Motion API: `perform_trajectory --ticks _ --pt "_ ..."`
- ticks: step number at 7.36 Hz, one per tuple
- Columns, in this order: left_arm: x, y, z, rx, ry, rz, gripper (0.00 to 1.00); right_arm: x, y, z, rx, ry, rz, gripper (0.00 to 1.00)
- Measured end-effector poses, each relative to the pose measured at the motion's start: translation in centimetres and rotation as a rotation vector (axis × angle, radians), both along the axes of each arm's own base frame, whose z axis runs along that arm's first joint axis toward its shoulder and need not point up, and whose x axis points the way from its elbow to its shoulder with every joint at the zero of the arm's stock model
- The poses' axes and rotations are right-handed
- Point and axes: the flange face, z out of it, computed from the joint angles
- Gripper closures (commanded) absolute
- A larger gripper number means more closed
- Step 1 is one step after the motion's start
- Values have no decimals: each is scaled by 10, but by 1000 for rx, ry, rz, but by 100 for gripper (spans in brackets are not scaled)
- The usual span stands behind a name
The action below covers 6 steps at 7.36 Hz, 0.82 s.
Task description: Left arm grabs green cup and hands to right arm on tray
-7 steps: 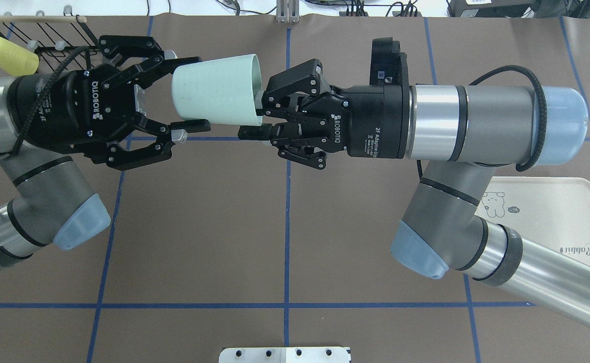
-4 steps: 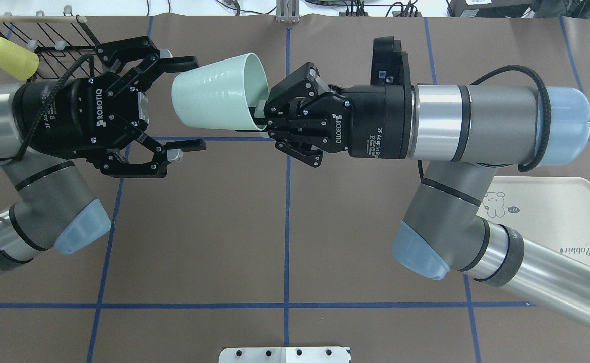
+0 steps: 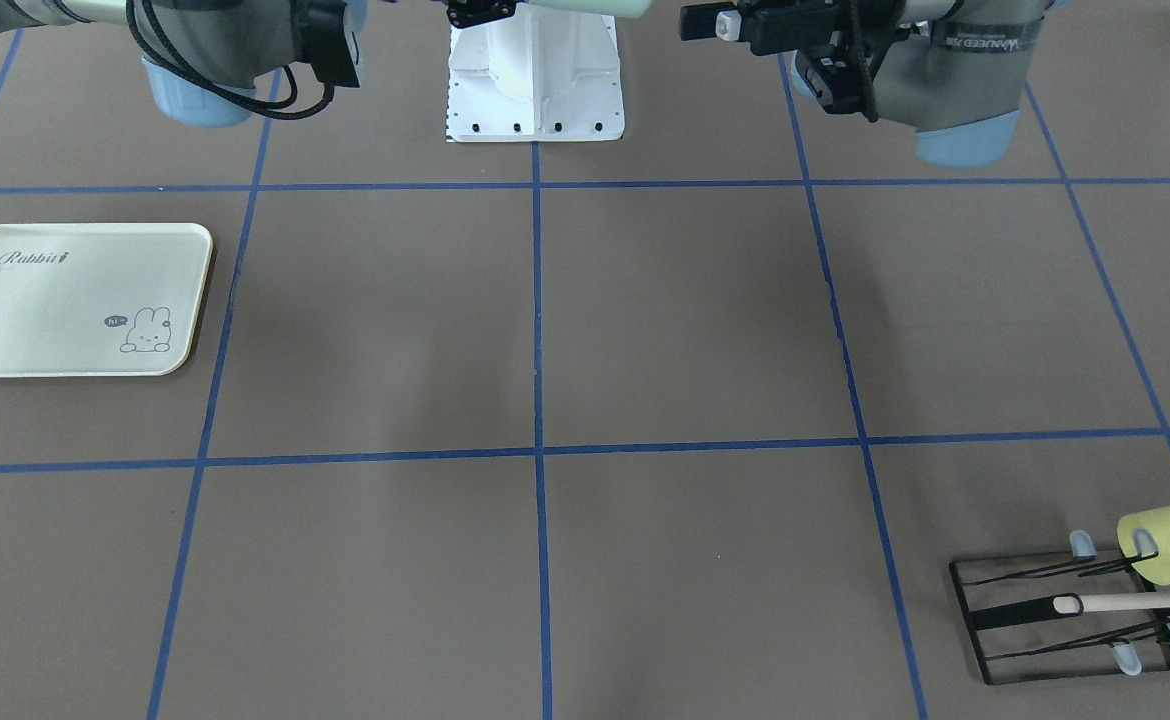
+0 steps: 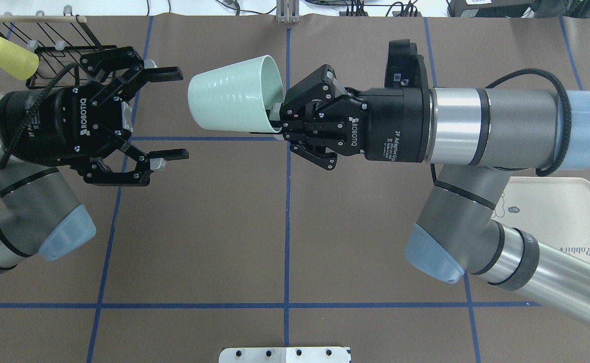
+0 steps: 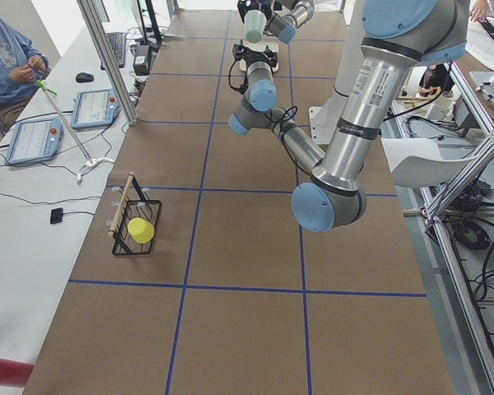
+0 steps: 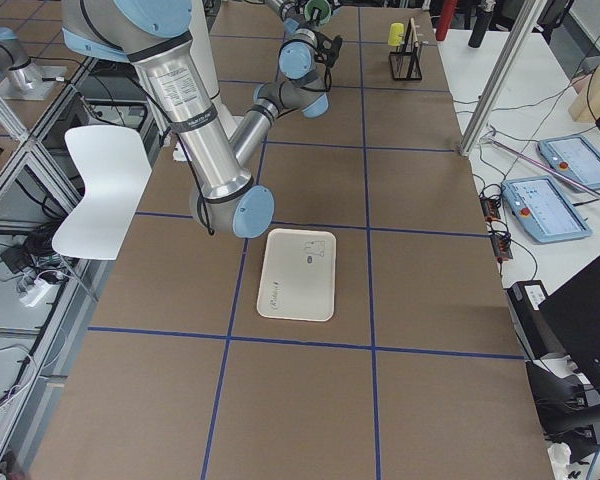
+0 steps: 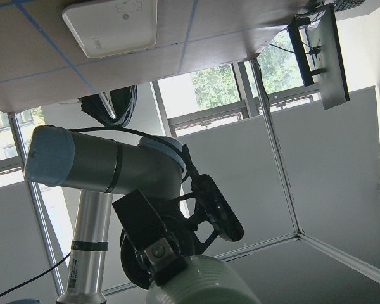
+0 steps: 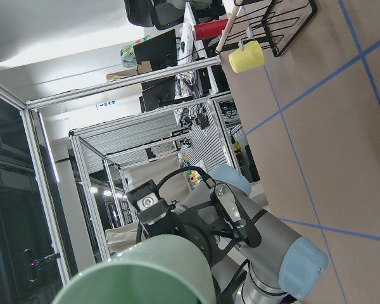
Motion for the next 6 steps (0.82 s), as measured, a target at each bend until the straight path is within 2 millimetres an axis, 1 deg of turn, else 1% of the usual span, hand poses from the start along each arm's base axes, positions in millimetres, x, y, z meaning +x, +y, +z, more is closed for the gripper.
perform_trajectory --ticks 1,3,4,5,6 --pt "-5 1 8 23 -19 -33 0 8 -2 15 -11 22 11 100" --pt "-12 2 25 163 -94 -167 0 21 -13 62 -11 130 32 100" --pt "-15 -3 31 226 -149 -246 0 32 -22 91 5 202 44 100" --pt "-17 -12 34 292 -232 -314 0 47 -33 128 23 288 58 100" --pt "-16 -20 35 367 -328 -353 0 71 -49 163 35 383 72 100"
